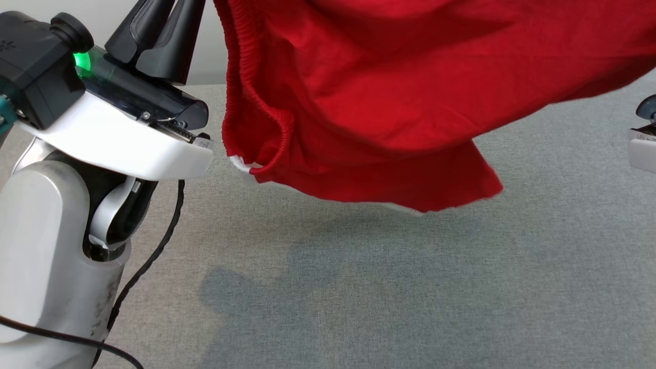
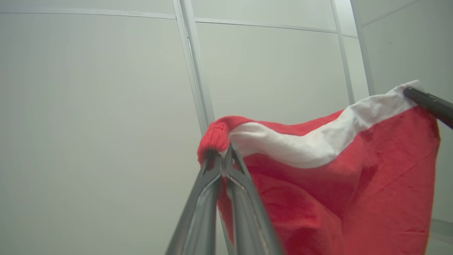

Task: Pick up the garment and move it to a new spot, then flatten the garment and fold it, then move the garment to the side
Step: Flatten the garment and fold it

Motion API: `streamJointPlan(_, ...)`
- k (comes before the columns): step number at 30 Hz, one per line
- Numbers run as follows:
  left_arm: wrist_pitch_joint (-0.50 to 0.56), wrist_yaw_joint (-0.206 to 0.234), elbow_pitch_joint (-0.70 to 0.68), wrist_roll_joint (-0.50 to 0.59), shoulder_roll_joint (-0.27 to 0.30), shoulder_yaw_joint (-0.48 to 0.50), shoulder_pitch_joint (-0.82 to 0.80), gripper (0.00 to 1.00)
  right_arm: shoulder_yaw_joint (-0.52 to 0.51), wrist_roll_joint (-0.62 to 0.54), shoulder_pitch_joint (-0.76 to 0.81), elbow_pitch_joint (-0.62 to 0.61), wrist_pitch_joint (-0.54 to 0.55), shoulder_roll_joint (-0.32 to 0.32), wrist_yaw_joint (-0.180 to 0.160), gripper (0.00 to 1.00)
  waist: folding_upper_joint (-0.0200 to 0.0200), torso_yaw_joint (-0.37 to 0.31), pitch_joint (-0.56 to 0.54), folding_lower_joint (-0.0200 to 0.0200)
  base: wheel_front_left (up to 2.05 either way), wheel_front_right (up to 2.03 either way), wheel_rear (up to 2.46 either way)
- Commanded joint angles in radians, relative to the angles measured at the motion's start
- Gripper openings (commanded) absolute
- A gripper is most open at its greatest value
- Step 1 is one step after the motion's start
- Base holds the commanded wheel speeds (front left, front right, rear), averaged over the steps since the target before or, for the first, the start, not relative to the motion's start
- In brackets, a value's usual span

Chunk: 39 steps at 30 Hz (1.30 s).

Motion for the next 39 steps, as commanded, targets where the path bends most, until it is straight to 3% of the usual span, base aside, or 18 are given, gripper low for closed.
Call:
streamJointPlan(1, 0.004, 0.0, 0.001, -0.005, 0.001, 0.002, -0.013, 0.0, -0.001, 0.003, -0.004, -0.004, 0.009, 0.001, 0.0, 0.0, 0.0, -0.001, -0.002, 0.0, 0.0, 0.0, 0.0)
streamJointPlan(11, -0.037, -0.012, 0.064, -0.029, -0.023, 0.008, -0.076, 0.0, 0.026, 0.04, -0.081, 0.079, 0.024, 0.004, 0.0, 0.0, 0.0, -0.002, 0.077, 0.0, 0.0, 0.0, 0.0)
streamJointPlan(23, -0.154, -0.058, 0.317, -0.034, -0.09, -0.019, -0.345, 0.0, 0.09, 0.09, -0.397, 0.327, -0.015, 0.018, 0.0, 0.0, 0.0, 0.03, 0.274, 0.0, 0.0, 0.0, 0.0)
streamJointPlan(31, -0.252, -0.079, 0.674, -0.075, -0.15, -0.029, -0.575, 0.0, 0.152, 0.142, -0.675, 0.664, -0.062, 0.075, 0.0, 0.0, 0.0, 0.037, 0.34, 0.0, 0.0, 0.0, 0.0)
streamJointPlan(39, -0.308, -0.088, 1.026, -0.145, -0.2, -0.029, -0.684, 0.0, 0.237, 0.215, -0.806, 0.973, -0.088, 0.144, 0.0, 0.0, 0.0, 0.026, 0.338, 0.0, 0.0, 0.0, 0.0)
